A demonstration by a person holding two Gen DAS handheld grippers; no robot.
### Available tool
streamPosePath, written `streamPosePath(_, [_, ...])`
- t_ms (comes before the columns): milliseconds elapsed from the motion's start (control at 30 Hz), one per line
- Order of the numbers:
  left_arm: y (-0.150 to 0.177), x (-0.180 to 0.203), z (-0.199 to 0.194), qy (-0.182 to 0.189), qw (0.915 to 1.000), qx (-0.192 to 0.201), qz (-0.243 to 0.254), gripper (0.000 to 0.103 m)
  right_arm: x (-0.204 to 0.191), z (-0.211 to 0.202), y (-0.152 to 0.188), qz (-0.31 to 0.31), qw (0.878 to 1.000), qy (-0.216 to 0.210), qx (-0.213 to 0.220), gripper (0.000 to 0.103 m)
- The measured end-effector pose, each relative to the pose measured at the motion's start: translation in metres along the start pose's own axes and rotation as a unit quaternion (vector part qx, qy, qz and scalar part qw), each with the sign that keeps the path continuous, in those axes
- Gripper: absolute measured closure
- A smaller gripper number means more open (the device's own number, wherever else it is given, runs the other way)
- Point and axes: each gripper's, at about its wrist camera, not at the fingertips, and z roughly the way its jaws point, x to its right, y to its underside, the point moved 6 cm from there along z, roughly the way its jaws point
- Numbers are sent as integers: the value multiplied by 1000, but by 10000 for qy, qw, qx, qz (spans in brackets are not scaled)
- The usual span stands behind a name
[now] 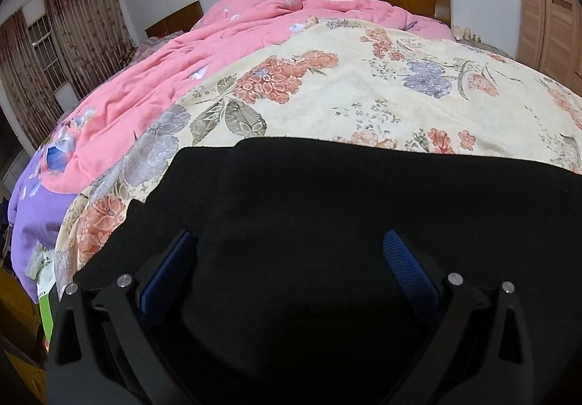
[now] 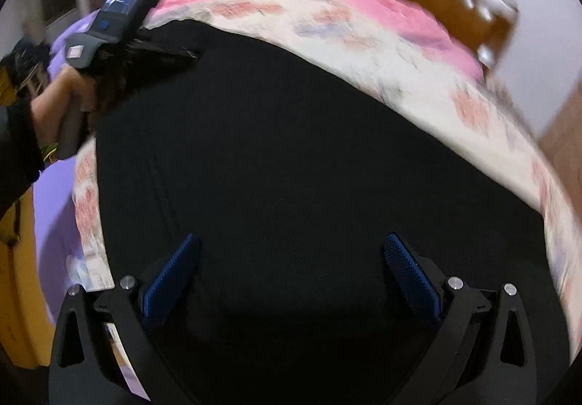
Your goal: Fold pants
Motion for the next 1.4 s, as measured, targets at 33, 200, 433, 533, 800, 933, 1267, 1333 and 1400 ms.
streamPosePath(33, [-1,0,0,0,10000,-22,10,1,7,-6,4,75,9999,75,-40,5])
streamPosePath(200, [-13,-2,-40,-569,9983,1,-100,3,59,-81,48,563,9969,-93,549,5])
streamPosePath(433, [36,144,-193,1540,9809,905,765,2,177,-137,130,1766,9789,773,676,5])
streamPosePath(533, [76,204,-198,2141,9671,511,1274,2,210,-152,161,2134,9695,1042,611,5])
streamPosePath(800, [109,214,-171,2201,9675,110,1239,1,242,-149,223,2132,9679,1146,676,5])
streamPosePath(933, [113,211,-172,2232,9663,182,1266,1,236,-146,221,2003,9710,1049,779,5])
streamPosePath(1267, [116,206,-171,2370,9638,242,1199,1,223,-148,223,1970,9717,1022,811,5])
streamPosePath(1333, [115,206,-171,2404,9629,272,1199,1,223,-147,222,2018,9710,1063,716,5])
streamPosePath(1400, [114,206,-170,2438,9620,267,1198,1,221,-147,218,2046,9700,1239,425,5])
